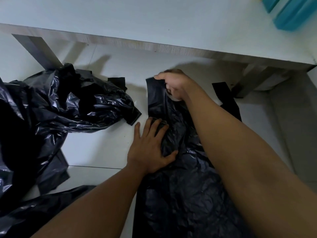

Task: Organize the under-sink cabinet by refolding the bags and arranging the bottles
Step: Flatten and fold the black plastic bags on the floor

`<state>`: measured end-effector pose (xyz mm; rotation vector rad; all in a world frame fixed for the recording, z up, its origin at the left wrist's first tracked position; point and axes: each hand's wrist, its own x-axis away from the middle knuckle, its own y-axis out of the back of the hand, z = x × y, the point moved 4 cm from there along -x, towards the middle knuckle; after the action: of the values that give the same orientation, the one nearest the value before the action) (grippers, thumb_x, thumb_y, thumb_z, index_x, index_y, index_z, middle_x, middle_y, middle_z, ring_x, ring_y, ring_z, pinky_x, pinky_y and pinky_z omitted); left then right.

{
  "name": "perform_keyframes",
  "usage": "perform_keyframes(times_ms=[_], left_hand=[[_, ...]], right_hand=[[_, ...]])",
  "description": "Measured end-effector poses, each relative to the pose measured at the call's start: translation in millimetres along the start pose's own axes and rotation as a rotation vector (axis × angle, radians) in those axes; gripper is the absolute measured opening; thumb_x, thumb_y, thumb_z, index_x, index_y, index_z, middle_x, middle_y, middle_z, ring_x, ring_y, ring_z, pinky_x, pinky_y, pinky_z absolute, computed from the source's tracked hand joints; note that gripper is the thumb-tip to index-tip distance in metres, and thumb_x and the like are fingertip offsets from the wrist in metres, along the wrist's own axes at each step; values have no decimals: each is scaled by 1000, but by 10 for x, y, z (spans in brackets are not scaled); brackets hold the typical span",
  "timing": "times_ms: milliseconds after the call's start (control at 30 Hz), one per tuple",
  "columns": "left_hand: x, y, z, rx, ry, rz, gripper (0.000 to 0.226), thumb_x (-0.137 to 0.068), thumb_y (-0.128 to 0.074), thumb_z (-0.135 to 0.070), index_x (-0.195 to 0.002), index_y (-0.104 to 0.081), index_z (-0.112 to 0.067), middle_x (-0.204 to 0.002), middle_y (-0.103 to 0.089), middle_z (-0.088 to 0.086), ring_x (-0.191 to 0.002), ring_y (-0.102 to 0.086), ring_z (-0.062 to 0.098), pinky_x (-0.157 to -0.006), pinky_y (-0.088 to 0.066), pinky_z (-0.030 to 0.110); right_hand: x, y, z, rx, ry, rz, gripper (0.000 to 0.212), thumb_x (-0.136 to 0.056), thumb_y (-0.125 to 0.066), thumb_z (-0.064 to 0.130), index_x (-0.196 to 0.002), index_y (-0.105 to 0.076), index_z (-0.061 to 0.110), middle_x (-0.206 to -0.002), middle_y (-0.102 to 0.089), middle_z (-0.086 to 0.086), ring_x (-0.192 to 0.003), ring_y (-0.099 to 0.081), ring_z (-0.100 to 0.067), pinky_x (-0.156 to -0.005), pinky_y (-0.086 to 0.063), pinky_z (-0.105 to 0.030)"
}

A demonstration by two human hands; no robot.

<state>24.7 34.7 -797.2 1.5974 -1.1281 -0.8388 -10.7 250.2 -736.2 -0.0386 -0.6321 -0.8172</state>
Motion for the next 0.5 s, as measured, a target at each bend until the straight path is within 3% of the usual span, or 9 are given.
perform_keyframes(times_ms=[67, 133, 300, 367, 433, 500], left_hand=[[0, 5, -6, -1, 1, 2, 92, -81, -34, -83, -155, -29, -29, -164, -20, 1, -154, -2, 25, -120, -2, 61], [4, 1, -6, 8, 7, 1, 93, -81, -34, -84, -156, -28, -29, -165, -18, 1, -154, -2, 25, -121, -2, 60], [14, -10, -8, 16, 2, -18, 94, -80, -37, -83, -155, -31, -27, -164, -20, 2, -154, -6, 25, -120, -4, 61], [18, -8, -10, 30, 0, -35, 92, -80, -39, -82, -154, -34, -26, -164, -22, 2, -154, -7, 26, -121, -5, 61], [13, -10, -7, 28, -2, -46, 91, -81, -41, -81, -153, -36, -26, -163, -24, 4, -154, -8, 26, -120, -6, 61], [17, -9, -10, 28, -2, -48, 91, -81, -41, -81, -153, -36, -26, -163, -25, 4, -154, -9, 26, -120, -7, 61]], right_hand=[[-89, 36, 70, -104, 84, -64, 33, -78, -78, 10, -106, -63, 19, -99, -66, -1, -83, -64, -15, -68, -52, -30], [-144, 70, 95, -218, 142, -111, 40, -74, -76, 5, -105, -59, 25, -118, -65, -3, -104, -64, -21, -90, -55, -40], [-150, 162, 15, -312, 202, -150, 41, -68, -81, 21, -103, -64, 33, -120, -67, -5, -110, -66, -29, -84, -55, -42], [-98, 196, 89, -90, 267, -141, 39, -81, -77, 28, -116, -61, 32, -123, -65, -1, -103, -67, -24, -78, -58, -37], [-61, 227, 151, 333, 304, -95, 48, -96, -63, 32, -140, -46, 24, -125, -59, -1, -93, -67, -19, -66, -53, -26], [-18, 297, 162, 646, 314, -83, 55, -101, -54, 34, -150, -34, 19, -121, -61, -6, -86, -70, -21, -65, -51, -26]])
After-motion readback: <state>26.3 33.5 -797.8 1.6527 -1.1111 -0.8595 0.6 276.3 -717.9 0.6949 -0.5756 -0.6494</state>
